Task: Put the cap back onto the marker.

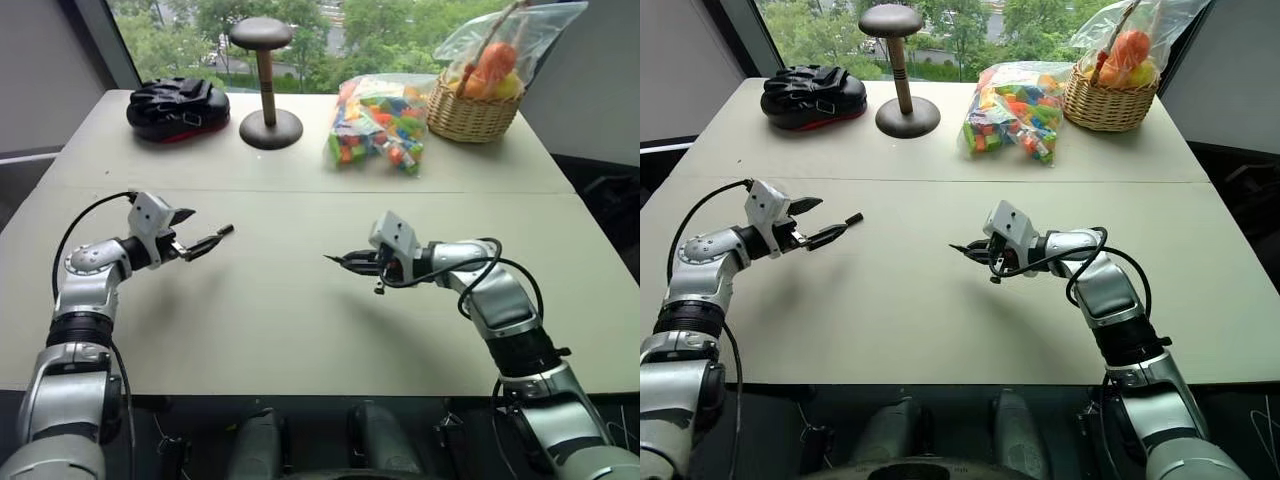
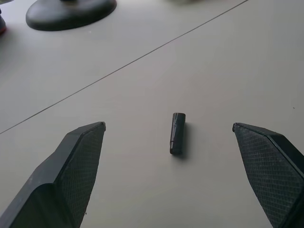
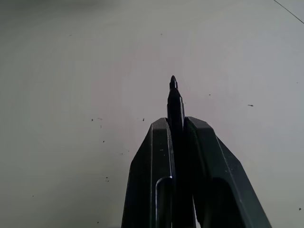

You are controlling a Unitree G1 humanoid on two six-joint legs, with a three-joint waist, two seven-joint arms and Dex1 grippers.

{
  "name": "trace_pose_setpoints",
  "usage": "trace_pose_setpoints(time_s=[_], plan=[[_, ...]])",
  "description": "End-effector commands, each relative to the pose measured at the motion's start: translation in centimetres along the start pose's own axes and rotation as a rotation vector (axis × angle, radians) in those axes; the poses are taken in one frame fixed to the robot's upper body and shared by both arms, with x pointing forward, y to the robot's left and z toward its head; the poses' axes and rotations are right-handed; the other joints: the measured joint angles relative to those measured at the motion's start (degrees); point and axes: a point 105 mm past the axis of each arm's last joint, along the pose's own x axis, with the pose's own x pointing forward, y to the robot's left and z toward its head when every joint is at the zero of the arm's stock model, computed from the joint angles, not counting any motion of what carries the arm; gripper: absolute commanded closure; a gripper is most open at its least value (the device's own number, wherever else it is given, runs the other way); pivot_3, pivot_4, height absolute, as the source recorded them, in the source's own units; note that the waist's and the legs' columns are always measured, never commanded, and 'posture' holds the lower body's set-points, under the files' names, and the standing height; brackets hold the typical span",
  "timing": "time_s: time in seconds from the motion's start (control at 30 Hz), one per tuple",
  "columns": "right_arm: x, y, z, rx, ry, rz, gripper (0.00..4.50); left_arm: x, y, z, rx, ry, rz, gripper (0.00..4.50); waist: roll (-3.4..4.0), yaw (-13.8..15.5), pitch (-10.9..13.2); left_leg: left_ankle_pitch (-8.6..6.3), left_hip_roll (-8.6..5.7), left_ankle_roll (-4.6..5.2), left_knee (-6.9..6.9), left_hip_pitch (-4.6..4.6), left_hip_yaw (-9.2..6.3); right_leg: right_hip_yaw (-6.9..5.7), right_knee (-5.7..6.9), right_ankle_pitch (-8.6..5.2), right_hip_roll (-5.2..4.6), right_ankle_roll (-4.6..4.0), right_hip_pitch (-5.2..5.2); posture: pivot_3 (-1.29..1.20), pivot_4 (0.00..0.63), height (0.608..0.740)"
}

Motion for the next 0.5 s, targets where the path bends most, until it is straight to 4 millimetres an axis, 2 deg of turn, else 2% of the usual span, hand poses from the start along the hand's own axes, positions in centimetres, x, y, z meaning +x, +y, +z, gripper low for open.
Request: trace_pose_setpoints(time_s=[0.03, 0.23, 0.5], plan=[[-0.4, 0.5, 1.6, -0.005, -0.065, -0.034, 4.46, 1.1, 0.2, 0.4, 0.015, 0.009, -0.018, 0.00, 0.00, -0.01, 0.00, 0.00, 0.00, 0.01, 0.00, 0.00, 0.00, 0.00, 0.00, 0.00, 0.02, 0.00, 0.00, 0.00, 0.150, 0.740], [-0.9, 0.5, 1.6, 0.013, -0.067, -0.087, 4.46, 2.6, -0.3, -0.3, -0.014, 0.068, -0.044, 0.00, -0.04, -0.16, 0.01, -0.02, 0.00, 0.04, -0.01, -0.01, 0.02, -0.01, -0.04, 0.00, 0.05, 0.01, 0.00, 0.00, 0.150, 0.740], [-1.4, 0.1, 1.5, 0.022, -0.064, -0.129, 4.46, 3.0, -0.2, -1.0, -0.038, 0.124, -0.032, 0.00, -0.05, -0.12, 0.02, -0.03, 0.01, 0.05, -0.01, -0.02, -0.02, -0.01, -0.04, 0.00, 0.06, 0.01, 0.00, 0.00, 0.150, 0.740]])
